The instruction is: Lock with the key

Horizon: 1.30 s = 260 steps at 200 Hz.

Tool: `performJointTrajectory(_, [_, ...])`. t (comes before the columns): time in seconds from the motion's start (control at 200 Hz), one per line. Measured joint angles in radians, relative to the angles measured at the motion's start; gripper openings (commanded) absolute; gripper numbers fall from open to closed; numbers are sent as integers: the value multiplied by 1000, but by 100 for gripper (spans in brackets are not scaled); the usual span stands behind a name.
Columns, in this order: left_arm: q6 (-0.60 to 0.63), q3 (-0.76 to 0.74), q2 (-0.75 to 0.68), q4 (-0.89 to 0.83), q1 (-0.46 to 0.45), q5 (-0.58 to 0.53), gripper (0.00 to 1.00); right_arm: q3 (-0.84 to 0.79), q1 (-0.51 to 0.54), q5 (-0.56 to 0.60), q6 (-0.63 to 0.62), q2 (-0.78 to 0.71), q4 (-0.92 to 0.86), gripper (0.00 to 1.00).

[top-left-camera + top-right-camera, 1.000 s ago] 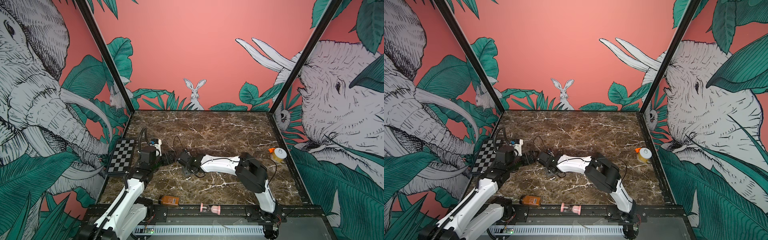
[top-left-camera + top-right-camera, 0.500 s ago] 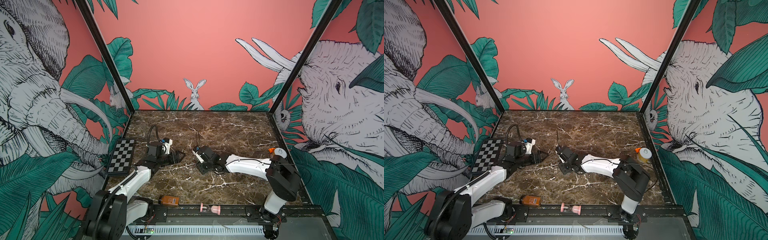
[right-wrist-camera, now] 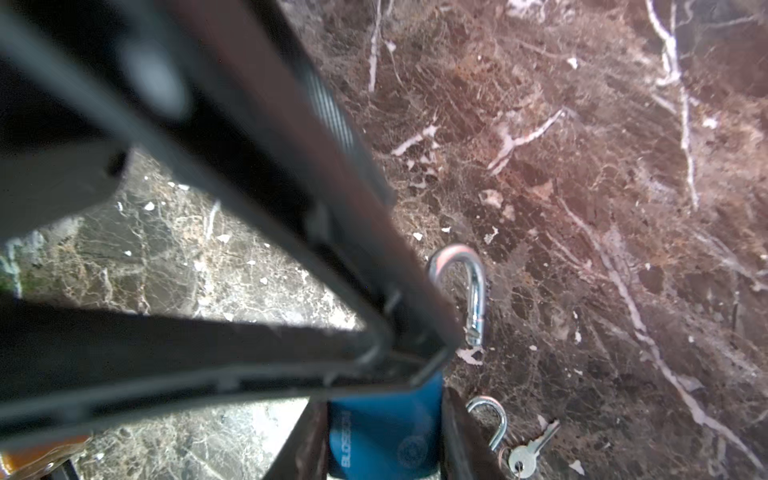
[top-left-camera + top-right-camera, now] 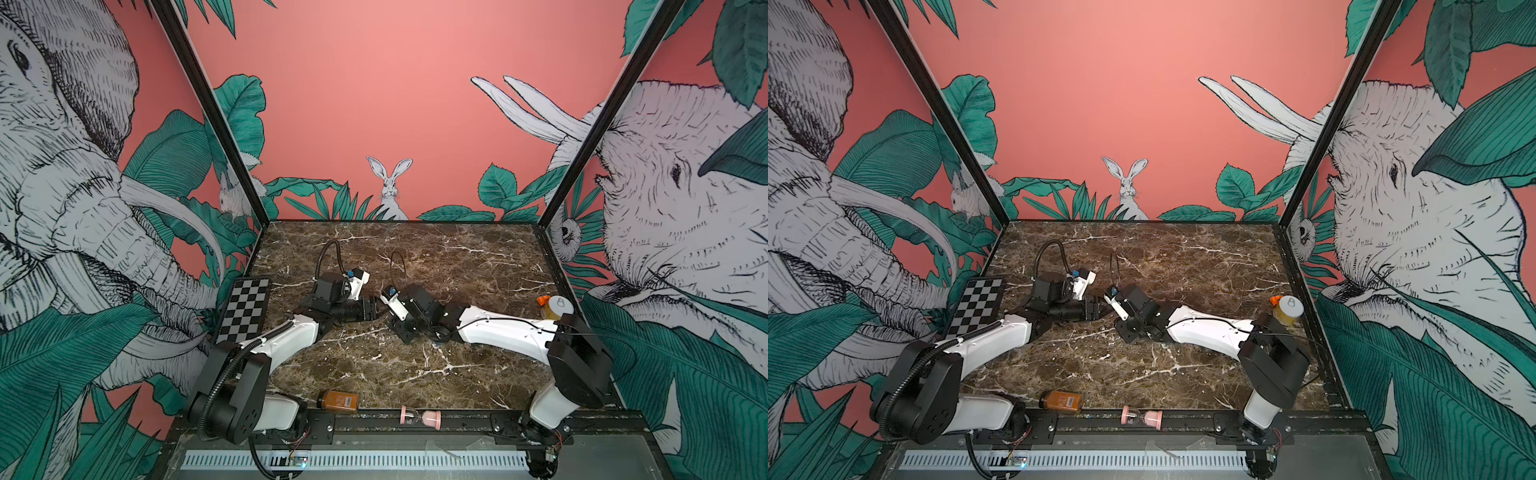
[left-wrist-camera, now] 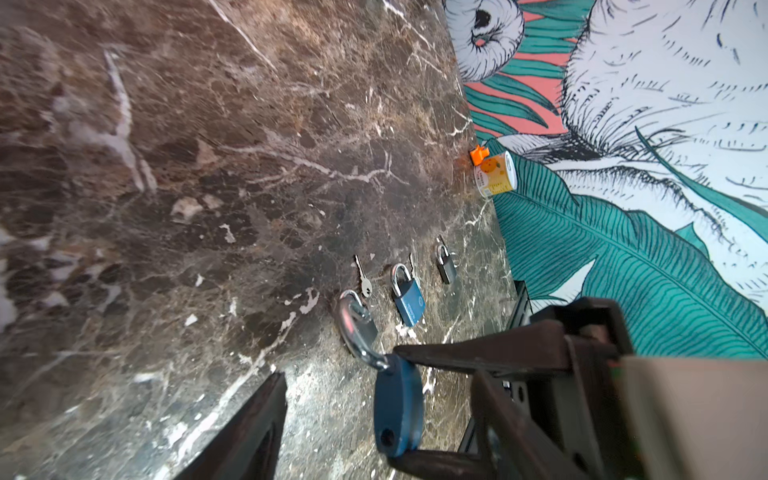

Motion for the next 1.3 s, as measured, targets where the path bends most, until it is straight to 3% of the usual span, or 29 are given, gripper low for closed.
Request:
performJointTrajectory(0.925, [-74, 34, 53, 92, -32, 62, 25, -1, 23, -69, -59, -87, -2, 0])
performJointTrajectory(1.08, [-80, 43, 55, 95, -37, 71, 13, -6, 26, -57, -68, -87, 0, 0])
performJointTrajectory(1.155, [-89, 48, 55, 106, -39, 82, 0, -16, 27, -40, -69, -87, 4, 0])
performJointTrajectory(1.3, [-92, 50, 56, 109, -45, 78, 0, -26, 28, -9, -69, -87, 18, 0])
